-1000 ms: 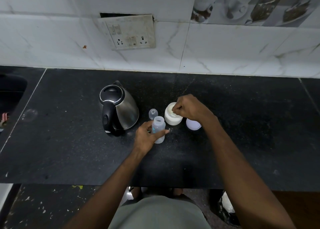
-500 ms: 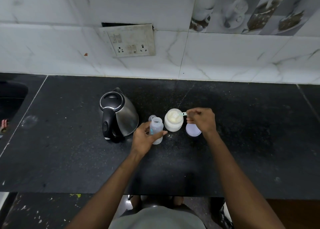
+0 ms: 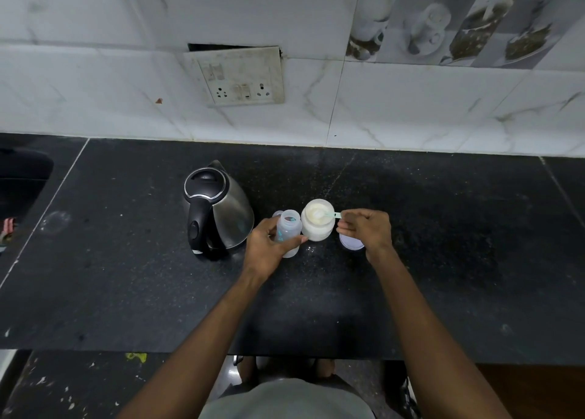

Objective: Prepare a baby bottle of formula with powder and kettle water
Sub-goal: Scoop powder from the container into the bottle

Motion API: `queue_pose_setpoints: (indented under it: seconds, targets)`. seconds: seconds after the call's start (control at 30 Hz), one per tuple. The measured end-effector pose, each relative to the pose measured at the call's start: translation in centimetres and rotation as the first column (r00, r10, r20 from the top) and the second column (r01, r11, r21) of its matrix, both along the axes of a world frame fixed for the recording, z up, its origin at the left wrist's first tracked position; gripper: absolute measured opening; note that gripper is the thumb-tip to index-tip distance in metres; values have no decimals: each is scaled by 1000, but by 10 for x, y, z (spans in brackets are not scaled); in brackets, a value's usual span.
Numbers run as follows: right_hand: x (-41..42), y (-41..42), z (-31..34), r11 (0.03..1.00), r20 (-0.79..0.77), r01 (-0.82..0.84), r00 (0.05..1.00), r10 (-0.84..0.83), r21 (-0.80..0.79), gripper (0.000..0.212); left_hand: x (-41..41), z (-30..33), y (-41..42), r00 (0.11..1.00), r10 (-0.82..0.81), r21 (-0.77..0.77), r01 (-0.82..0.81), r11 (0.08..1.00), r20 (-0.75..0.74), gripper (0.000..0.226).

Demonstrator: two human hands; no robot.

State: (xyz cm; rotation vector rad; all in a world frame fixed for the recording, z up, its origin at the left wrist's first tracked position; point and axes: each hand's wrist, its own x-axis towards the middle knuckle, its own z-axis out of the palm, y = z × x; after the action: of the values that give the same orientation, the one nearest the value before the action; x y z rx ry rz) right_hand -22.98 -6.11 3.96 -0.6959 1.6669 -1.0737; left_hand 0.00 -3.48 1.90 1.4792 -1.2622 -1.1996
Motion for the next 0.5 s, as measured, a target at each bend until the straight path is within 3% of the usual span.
queue_pose_setpoints:
  seconds: [0.5]
  targets:
    - [16,-2,51,990,179,56,983,-32,-131,12,8,11,-5,999,42,-3,-42,999,-27,57]
